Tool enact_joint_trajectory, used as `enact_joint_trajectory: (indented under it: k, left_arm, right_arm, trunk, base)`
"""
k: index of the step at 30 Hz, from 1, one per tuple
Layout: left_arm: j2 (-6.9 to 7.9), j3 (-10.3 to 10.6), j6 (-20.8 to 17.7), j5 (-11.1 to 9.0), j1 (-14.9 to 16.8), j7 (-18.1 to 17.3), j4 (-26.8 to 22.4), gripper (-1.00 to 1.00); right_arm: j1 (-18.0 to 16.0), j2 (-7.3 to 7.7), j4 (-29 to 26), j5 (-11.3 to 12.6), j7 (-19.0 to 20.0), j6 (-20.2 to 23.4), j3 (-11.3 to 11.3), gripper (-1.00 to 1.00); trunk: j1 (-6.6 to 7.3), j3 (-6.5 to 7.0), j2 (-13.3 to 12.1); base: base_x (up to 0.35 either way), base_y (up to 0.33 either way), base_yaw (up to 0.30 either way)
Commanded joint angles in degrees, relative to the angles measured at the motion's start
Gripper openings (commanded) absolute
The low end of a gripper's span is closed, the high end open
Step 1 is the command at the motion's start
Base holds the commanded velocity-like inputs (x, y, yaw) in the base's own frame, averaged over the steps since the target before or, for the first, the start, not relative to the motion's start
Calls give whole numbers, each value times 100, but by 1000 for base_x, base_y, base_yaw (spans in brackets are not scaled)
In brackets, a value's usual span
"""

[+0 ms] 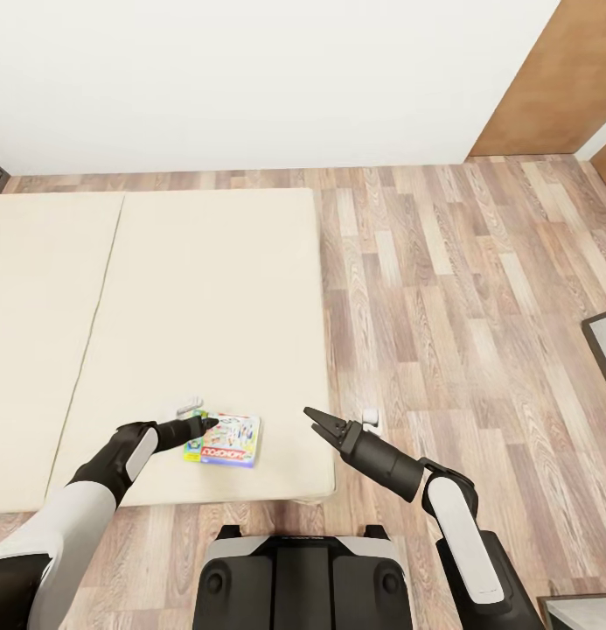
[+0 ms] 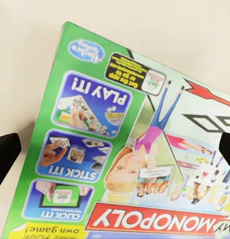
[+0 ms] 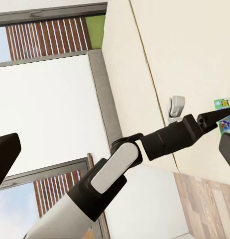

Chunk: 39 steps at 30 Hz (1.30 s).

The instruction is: Put all the toys in the child's room - the three board games (two on the bed and one on the table), the two jigsaw puzzles on the table, and the tennis ball on the table - inside the toy box on the table in the child's room.

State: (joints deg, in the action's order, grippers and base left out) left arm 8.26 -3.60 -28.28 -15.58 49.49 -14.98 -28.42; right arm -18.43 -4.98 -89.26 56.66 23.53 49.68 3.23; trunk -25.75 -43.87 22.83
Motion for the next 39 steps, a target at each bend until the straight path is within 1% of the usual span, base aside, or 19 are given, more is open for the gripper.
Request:
enact_joint_trajectory:
  k: [1, 6, 15, 22, 27, 31, 34, 39]
  left_arm:
    - [-2, -27, -75, -24, 1, -13, -9, 100]
    - [3, -27, -458, -24, 7, -9, -44, 100]
    - [8, -27, -585, -24, 8, -13, -53, 100]
    - [9, -27, -835, -24, 8, -10, -137, 100]
    - [9, -27, -875, -15, 8, -10, -152, 100]
    - [4, -27, -888, 43, 8, -12, -154, 100]
    - [-4, -31, -894, 151, 8, -13, -155, 100]
    - [-15, -35, -898, 259, 8, -6, -156, 100]
  right_arm:
    - [-3, -3, 0, -14, 21, 24, -7, 100]
    - [-3, -3, 0, -14, 20, 19, -7, 100]
    - [-3, -3, -1, -14, 20, 19, -7, 100]
    - [-3, -3, -1, -14, 20, 21, -7, 100]
    - [-3, -3, -3, -14, 20, 18, -7, 100]
    - [-3, -3, -3, -14, 20, 20, -7, 100]
    - [-3, -3, -3, -14, 20, 20, -7, 100]
    - [-3, -3, -2, -14, 20, 23, -7, 100]
  trunk:
    - [-3, -6, 9]
    - [-3, -6, 9]
    - [-3, -6, 9]
    - [-3, -6, 9]
    - [-3, -6, 9]
    - [-3, -6, 9]
    - [-3, -6, 9]
    - [-3, -6, 9]
  base:
    - [0, 0, 0]
    - [0, 0, 0]
    - [0, 0, 0]
    - [0, 0, 0]
    - [0, 0, 0]
    - [0, 0, 0]
    - [0, 0, 0]
    - [0, 0, 0]
